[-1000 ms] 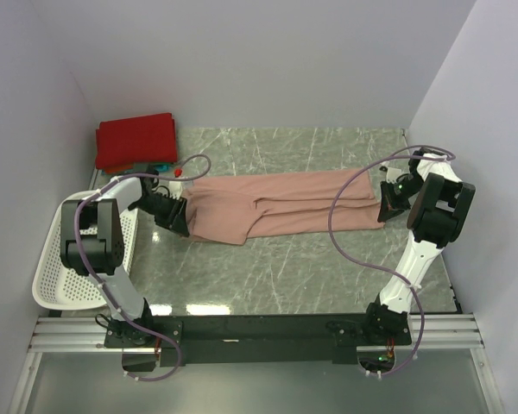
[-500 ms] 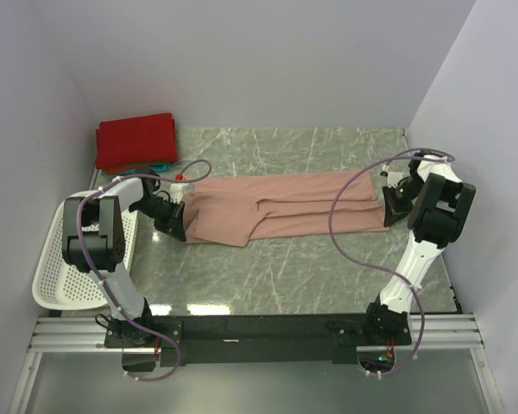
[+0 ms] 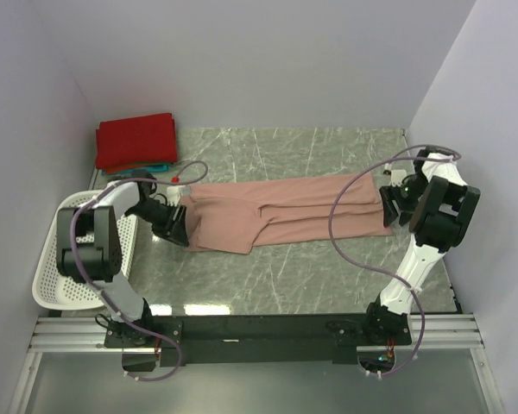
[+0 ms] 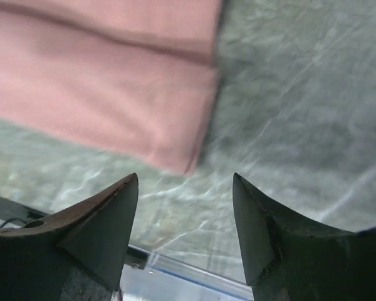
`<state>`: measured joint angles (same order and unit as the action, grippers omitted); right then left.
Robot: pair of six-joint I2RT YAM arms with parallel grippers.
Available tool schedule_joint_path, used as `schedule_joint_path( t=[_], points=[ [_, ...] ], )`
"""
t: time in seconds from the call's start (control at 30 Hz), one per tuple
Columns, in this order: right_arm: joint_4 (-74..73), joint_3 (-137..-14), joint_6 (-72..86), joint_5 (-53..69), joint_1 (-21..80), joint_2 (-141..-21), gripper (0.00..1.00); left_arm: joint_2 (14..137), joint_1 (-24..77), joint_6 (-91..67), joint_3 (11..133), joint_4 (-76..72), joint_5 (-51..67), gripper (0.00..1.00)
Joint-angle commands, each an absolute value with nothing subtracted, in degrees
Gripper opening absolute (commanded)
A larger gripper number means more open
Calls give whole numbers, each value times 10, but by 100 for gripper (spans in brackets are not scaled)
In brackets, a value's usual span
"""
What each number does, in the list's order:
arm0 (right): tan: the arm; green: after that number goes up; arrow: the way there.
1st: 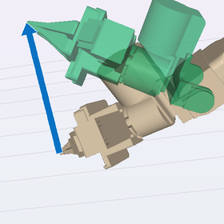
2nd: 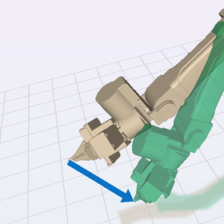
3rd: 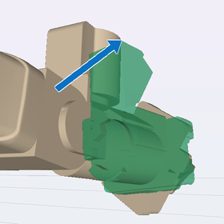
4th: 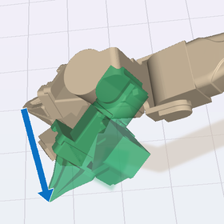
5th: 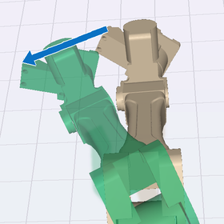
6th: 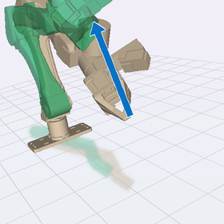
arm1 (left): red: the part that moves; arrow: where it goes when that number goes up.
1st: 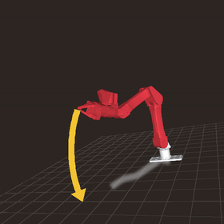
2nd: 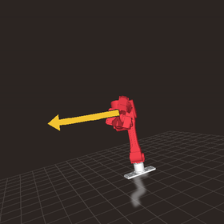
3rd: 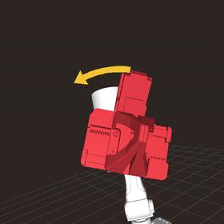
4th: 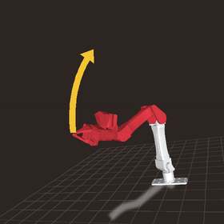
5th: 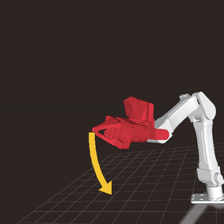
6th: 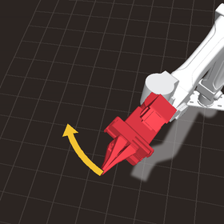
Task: Fold and stack the t-shirts
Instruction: Fold the tshirt
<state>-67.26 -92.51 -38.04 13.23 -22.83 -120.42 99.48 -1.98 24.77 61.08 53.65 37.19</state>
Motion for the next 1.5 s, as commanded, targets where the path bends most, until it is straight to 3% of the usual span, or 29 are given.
schedule_joint_path(
  t=[0.0,0.13,0.23,0.4,0.7,1.17,1.47],
  points=[
    [-725,-975,-379,214,-229,-1102,69,900,-28,275,620,555,432,52],
    [-723,-953,-318,342,-179,-1049,68,848,-18,278,607,551,465,54],
    [-644,-869,-223,427,-128,-1003,65,831,15,227,580,521,478,54],
    [-423,-735,-52,484,45,-941,65,841,42,144,544,449,470,54],
    [-154,-596,195,418,249,-947,69,925,56,71,554,432,391,53],
    [42,-545,397,331,341,-1038,70,975,58,32,563,389,383,53],
    [60,-525,464,316,359,-1059,67,991,62,22,568,377,398,41]
  ],
)
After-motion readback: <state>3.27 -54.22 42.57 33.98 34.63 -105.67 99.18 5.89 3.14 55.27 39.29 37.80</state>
